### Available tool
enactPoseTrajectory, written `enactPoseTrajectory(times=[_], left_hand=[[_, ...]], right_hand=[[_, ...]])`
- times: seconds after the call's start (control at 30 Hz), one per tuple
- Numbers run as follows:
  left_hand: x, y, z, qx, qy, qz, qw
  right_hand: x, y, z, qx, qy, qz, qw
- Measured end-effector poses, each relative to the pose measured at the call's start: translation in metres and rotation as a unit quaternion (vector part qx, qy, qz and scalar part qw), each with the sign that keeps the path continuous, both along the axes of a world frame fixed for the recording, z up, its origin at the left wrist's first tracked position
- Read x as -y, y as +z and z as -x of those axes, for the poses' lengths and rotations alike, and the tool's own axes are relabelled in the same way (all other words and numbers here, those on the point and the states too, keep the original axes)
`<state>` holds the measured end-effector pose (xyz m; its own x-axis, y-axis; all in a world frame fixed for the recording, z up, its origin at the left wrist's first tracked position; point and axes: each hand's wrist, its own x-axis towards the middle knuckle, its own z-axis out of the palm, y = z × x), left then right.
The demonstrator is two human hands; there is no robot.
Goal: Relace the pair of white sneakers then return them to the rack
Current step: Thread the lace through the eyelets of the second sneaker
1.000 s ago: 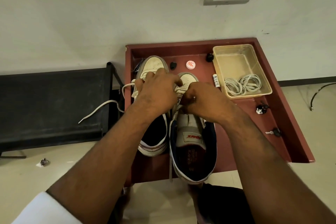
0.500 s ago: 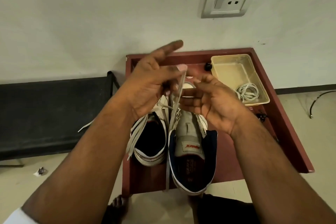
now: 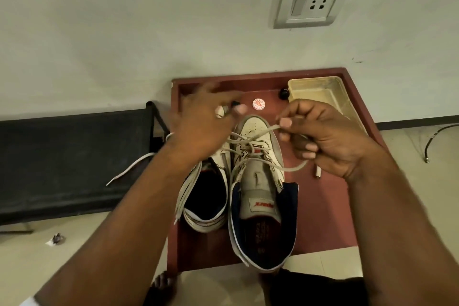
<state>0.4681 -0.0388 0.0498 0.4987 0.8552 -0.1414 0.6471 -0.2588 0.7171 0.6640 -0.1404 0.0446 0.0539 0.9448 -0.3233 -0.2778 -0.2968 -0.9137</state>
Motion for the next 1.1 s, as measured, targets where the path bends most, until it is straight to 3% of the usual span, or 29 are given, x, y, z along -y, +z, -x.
enactPoseTrajectory(times=[0.07,0.17,0.23,0.27,0.33,0.37,0.4,0.47,0.5,0.57,0.63,0.7,0.77,0.87,0.93,1.0,1.03,1.1], left_hand=[[0.02,0.008,-0.013,0.101,-0.115,0.122,0.981],[0.017,0.005,-0.007,0.096,-0.153,0.141,0.973],[-0.001,0.002,0.006,0.111,-0.067,0.13,0.983],[-0.012,0.001,0.015,0.139,0.027,0.119,0.983],[-0.033,-0.003,0.036,0.192,0.247,0.077,0.947],[-0.039,-0.005,0.046,0.162,0.317,0.028,0.934],[-0.043,-0.009,0.052,0.07,0.342,-0.04,0.936],[-0.038,-0.012,0.045,-0.103,0.268,-0.129,0.949],[-0.03,-0.01,0.033,-0.119,0.192,-0.142,0.964],[-0.007,-0.006,0.003,-0.039,0.016,-0.058,0.997],[0.013,-0.009,-0.014,0.044,-0.107,0.056,0.992],[0.012,-0.011,-0.011,0.06,-0.129,0.095,0.985],[0.0,-0.003,0.002,0.017,-0.082,0.092,0.992],[-0.017,0.006,0.023,-0.215,0.001,-0.018,0.976],[-0.01,0.009,0.02,-0.303,-0.03,-0.106,0.947],[0.009,0.009,0.002,-0.213,-0.088,-0.101,0.968],[0.019,0.01,-0.008,-0.116,-0.103,-0.043,0.987],[0.034,0.007,-0.021,0.042,-0.123,0.103,0.986]], right_hand=[[-0.005,0.001,0.006,-0.01,0.007,-0.01,1.0],[-0.001,-0.002,-0.01,0.018,-0.004,-0.012,1.0],[0.009,-0.004,-0.028,0.058,0.0,0.009,0.998],[0.014,-0.004,-0.036,0.08,-0.003,0.021,0.997],[0.023,-0.006,-0.048,0.111,-0.032,0.036,0.993],[0.024,-0.007,-0.051,0.122,-0.044,0.036,0.991],[0.023,-0.008,-0.049,0.132,-0.05,0.032,0.989],[0.014,-0.006,-0.035,0.136,-0.039,0.023,0.99],[0.008,-0.005,-0.025,0.13,-0.025,0.017,0.991],[-0.002,-0.004,-0.008,0.128,0.008,0.01,0.992],[-0.005,-0.004,0.0,0.142,0.024,0.012,0.989],[-0.001,-0.005,-0.008,0.163,0.026,0.025,0.986],[0.007,-0.006,-0.023,0.192,0.01,0.047,0.98],[0.012,-0.009,-0.031,0.207,-0.013,0.061,0.976],[0.006,-0.011,-0.019,0.199,0.01,0.055,0.978],[-0.002,-0.014,-0.003,0.199,0.038,0.038,0.979],[-0.005,-0.014,0.003,0.196,0.043,0.027,0.979],[-0.008,-0.015,0.007,0.174,0.031,0.014,0.984]])
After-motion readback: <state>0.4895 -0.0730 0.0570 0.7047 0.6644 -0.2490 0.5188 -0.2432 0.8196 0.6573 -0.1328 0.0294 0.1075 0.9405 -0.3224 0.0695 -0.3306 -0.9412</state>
